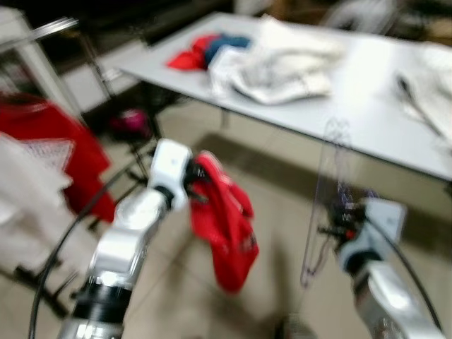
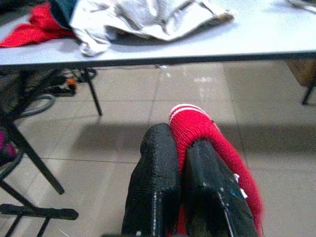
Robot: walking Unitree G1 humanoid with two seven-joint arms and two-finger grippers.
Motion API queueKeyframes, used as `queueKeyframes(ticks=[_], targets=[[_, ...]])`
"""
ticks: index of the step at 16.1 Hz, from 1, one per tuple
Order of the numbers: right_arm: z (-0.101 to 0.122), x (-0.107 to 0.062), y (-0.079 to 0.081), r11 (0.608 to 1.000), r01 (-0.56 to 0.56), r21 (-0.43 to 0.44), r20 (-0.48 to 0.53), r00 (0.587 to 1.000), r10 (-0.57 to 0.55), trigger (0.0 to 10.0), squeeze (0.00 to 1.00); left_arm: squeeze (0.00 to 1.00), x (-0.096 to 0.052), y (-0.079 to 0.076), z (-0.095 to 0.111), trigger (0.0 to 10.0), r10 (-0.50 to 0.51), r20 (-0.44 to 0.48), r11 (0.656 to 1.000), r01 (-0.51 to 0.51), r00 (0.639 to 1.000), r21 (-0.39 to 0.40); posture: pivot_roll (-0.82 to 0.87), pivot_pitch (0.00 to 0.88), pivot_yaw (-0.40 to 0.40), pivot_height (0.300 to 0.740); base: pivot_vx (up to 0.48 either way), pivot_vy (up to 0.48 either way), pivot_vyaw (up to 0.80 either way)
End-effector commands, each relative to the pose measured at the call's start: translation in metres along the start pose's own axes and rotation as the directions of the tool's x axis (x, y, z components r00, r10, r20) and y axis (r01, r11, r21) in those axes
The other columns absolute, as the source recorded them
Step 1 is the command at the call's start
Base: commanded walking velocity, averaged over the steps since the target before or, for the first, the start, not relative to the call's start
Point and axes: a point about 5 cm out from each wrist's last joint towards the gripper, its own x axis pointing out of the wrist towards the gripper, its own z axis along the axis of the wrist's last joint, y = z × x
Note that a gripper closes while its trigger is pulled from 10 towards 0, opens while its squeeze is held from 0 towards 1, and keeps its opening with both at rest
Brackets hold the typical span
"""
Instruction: Hang hanger
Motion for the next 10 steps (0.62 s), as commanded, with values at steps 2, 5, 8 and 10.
queueKeyframes(ticks=[2, 5, 8, 10], targets=[[0.004, -0.002, -0.009, 0.999, 0.047, 0.005, 0.019, 0.999, -0.048, 10.0, 0.0, 0.0, -0.005, -0.006, 0.0, 10.0, -0.017, 0.013, 1.0, 0.017, 1.0, -0.009, -0.03, 0.049, 0.119, 0.74, 0.0, 0.36, -0.8], [0.007, 0.004, -0.001, 1.0, 0.014, -0.024, 0.015, 1.0, -0.014, 10.0, 0.0, 0.0, -0.002, -0.005, 0.004, 10.0, -0.004, 0.024, 1.0, 0.004, 1.0, 0.001, -0.01, 0.079, 0.085, 0.74, 0.0, 0.363, -0.8], [0.007, 0.008, -0.002, 0.999, 0.002, -0.037, 0.013, 1.0, -0.001, 10.0, 0.0, 0.0, -0.008, -0.004, -0.002, 10.0, 0.019, 0.011, 1.0, -0.019, 1.0, -0.007, 0.0, 0.067, 0.083, 0.74, 0.0, 0.363, -0.8], [0.011, 0.009, 0.001, 1.0, -0.003, -0.011, 0.03, 1.0, 0.003, 10.0, 0.0, 0.0, -0.012, -0.005, -0.002, 10.0, 0.015, 0.008, 1.0, -0.015, 1.0, -0.016, -0.01, 0.056, 0.087, 0.74, 0.0, 0.358, -0.8]])
